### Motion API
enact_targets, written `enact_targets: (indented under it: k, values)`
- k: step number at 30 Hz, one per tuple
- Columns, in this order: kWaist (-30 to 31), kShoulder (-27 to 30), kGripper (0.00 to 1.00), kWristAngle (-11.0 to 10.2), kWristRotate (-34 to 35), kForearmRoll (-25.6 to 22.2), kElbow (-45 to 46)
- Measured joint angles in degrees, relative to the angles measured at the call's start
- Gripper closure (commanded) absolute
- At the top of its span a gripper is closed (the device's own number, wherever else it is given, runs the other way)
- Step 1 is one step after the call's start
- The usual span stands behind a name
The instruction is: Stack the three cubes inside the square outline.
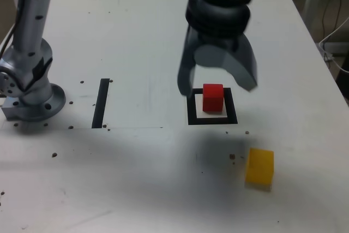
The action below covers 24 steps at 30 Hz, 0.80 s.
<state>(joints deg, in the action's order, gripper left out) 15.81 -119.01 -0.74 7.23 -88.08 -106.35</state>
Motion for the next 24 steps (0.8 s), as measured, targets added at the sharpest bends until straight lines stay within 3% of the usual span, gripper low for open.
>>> enact_targets:
  k: [10,24]
  values:
    - [6.57,-8.64,0.01,2.29,4.14,-1.49,-10.20]
    - [8.91,-16.75,0.03,4.86,4.96,-2.17,-17.77]
